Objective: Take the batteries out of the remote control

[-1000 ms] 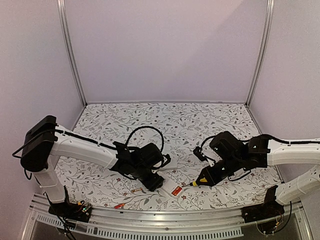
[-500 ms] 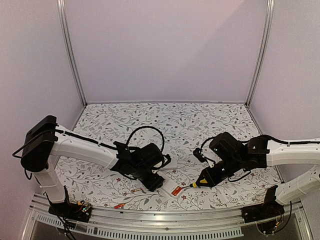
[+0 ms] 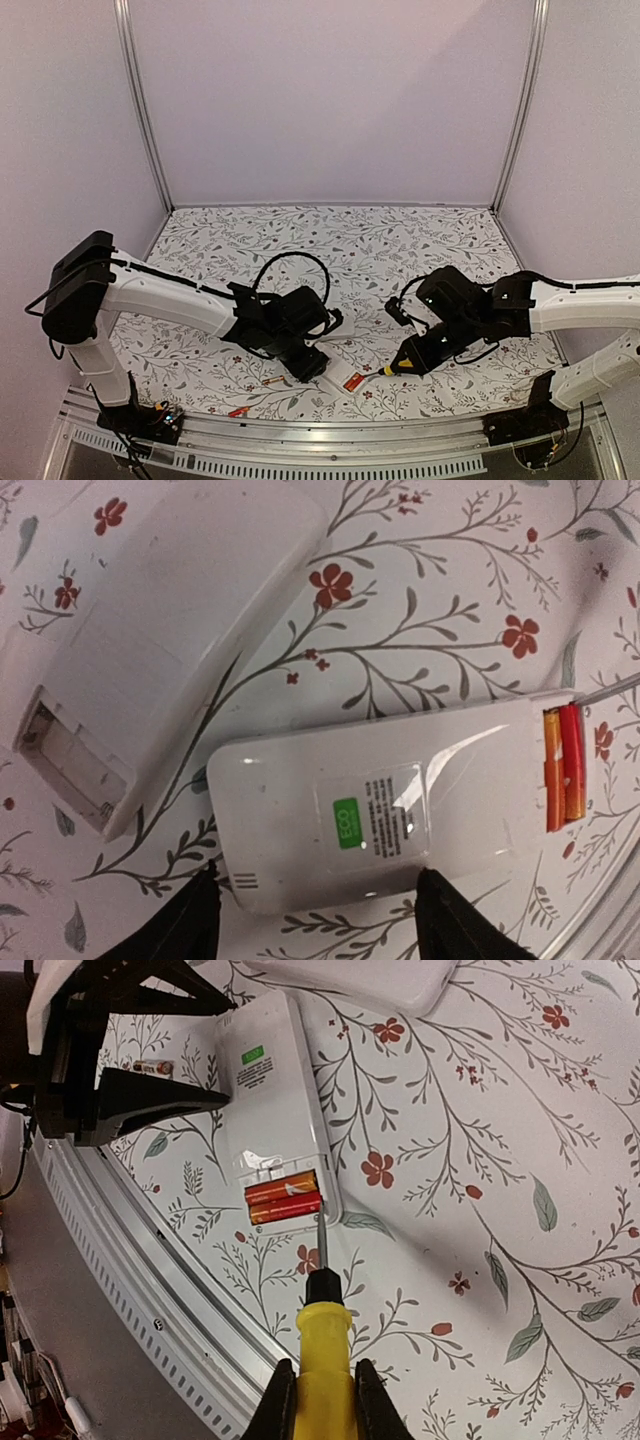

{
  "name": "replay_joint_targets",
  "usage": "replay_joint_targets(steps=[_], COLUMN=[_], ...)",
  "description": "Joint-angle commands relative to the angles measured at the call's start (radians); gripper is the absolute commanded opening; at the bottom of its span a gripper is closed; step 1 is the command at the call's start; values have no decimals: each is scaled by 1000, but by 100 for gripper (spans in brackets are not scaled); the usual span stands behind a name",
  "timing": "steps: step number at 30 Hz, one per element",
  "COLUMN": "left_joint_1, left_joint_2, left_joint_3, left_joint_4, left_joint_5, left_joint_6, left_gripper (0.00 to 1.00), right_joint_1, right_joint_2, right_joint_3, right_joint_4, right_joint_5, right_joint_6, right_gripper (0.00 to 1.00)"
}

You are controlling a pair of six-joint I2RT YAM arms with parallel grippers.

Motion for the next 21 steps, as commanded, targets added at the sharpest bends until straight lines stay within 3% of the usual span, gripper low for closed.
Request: replay_joint_targets(steps=[1, 10, 21], left_joint_1=[-16, -25, -29], left_joint_2=[39, 58, 71], left_joint_3=[7, 12, 19], left_joint_4=[-27, -33, -36], left_joint_5=[-21, -22, -27], left_joint_6=[11, 6, 5], left_gripper=[65, 62, 60], right_joint_1=[5, 5, 6], right_joint_2=[22, 38, 46], right_joint_3=[-25, -52, -8], right_joint_4=[22, 59, 32], right_joint_5=[-17, -97, -47], right_joint_6=[9, 30, 15], right_gripper=[0, 0, 0])
